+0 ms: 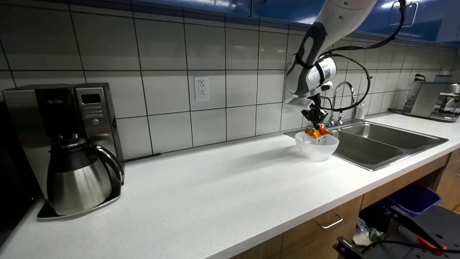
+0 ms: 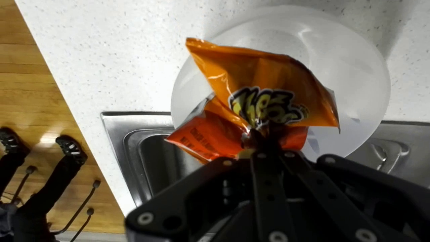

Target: Put the orange packet in the bowl

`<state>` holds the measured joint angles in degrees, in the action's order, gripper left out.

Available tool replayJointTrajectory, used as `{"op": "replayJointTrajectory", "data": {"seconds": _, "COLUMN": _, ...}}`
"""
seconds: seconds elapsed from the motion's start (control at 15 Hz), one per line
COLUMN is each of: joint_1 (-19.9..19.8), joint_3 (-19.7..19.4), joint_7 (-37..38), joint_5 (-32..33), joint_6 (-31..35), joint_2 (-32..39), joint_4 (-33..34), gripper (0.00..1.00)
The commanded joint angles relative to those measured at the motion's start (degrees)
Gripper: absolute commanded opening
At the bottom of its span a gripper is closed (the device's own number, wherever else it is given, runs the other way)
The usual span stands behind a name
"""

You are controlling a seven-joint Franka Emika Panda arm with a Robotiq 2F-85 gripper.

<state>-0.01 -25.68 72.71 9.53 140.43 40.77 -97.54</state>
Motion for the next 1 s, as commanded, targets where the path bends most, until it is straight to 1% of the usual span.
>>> {"op": "replayJointTrajectory", "data": {"seconds": 0.0, "joint_1": -3.26, "joint_3": 1.23, "joint_7": 0.23, "joint_5": -0.58, "joint_6": -4.16, "joint_2": 4.25, "joint_4": 7.12, "gripper": 0.0}}
{"op": "replayJointTrajectory", "data": {"seconds": 0.33, "joint_1": -6.76, "joint_3": 2.82, "joint_7": -1.04, "joint_5": -2.63, "joint_6": -3.83, "joint_2": 7.99, "joint_4": 10.63, "gripper": 0.0}}
{"op": "replayJointTrajectory", "data": {"seconds": 0.53, "joint_1": -7.75, "joint_3": 3.09, "joint_7": -0.82, "joint_5": -3.55, "joint_6": -3.35, "joint_2": 8.97, "joint_4": 11.67, "gripper": 0.0}}
{"op": "replayJointTrajectory", "data": {"seconds": 0.6, "joint_1": -8.23, "joint_3": 3.49, "joint_7": -1.0, "joint_5": -4.16, "joint_6": -2.63, "joint_2": 8.73, "joint_4": 11.37, "gripper": 0.26}}
{"op": "replayJointTrajectory", "data": {"seconds": 0.67, "joint_1": -8.3, "joint_3": 3.57, "joint_7": -1.04, "joint_5": -4.53, "joint_6": -1.68, "joint_2": 8.14, "joint_4": 10.58, "gripper": 0.28}}
{"op": "replayJointTrajectory", "data": {"seconds": 0.73, "joint_1": -8.18, "joint_3": 3.47, "joint_7": -0.82, "joint_5": -4.79, "joint_6": -0.79, "joint_2": 7.55, "joint_4": 9.71, "gripper": 0.33}}
{"op": "replayJointTrajectory", "data": {"seconds": 0.93, "joint_1": -7.05, "joint_3": 3.18, "joint_7": -1.3, "joint_5": -4.61, "joint_6": 2.99, "joint_2": 4.55, "joint_4": 5.38, "gripper": 0.57}}
